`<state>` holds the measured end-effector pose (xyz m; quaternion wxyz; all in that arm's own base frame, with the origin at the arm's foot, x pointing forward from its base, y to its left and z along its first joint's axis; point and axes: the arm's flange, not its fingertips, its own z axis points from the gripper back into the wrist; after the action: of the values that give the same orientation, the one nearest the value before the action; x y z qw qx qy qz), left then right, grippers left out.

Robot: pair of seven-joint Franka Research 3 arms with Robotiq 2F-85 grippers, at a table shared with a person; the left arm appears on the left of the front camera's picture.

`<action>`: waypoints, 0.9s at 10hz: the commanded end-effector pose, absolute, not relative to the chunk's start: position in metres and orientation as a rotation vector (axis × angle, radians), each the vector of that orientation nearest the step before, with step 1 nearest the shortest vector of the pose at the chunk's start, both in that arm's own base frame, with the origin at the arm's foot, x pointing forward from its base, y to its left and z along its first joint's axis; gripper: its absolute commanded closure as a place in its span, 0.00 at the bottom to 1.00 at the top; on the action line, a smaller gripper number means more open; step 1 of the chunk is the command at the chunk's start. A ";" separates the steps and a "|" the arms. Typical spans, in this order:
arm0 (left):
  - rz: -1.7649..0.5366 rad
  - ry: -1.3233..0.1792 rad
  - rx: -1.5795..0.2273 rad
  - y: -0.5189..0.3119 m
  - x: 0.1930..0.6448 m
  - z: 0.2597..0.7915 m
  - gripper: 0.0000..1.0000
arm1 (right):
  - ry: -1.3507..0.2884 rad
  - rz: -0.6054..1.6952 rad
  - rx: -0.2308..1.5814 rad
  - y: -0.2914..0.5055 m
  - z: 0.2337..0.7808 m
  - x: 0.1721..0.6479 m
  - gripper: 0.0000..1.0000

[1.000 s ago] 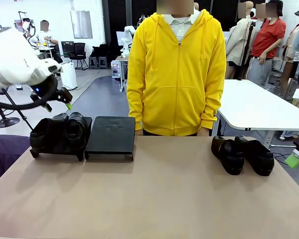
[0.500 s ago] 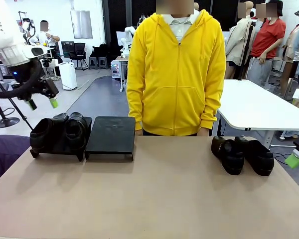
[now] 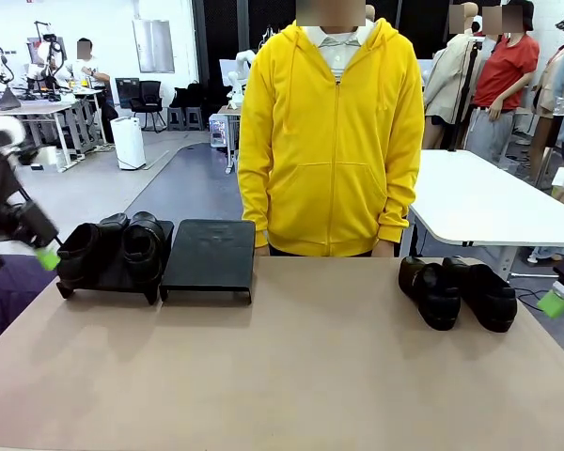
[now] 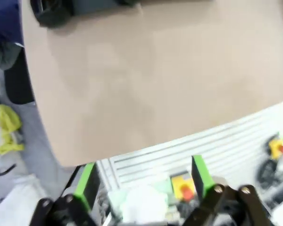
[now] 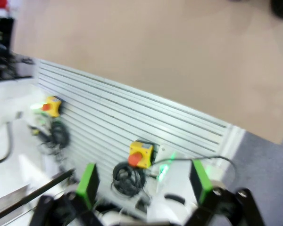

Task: Organize the shoes by placing them on the stand.
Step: Place the Shoe from the middle of the table onto the Shoes Stand.

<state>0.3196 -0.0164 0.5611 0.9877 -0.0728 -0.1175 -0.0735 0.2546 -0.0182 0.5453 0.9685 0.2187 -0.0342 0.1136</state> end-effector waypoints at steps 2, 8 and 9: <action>0.138 -0.614 -0.283 0.005 0.223 0.540 0.00 | -0.074 0.254 0.467 -0.018 0.549 0.256 0.00; 0.169 -0.558 -0.315 0.013 0.244 0.590 0.00 | -0.074 0.254 0.467 -0.018 0.549 0.256 0.00; 0.169 -0.558 -0.315 0.013 0.244 0.590 0.00 | -0.074 0.254 0.467 -0.018 0.549 0.256 0.00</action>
<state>0.2451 0.0080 0.5890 0.9449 -0.1586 -0.2727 0.0876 0.2545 -0.0182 0.5455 0.9685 0.2187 -0.0345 0.1138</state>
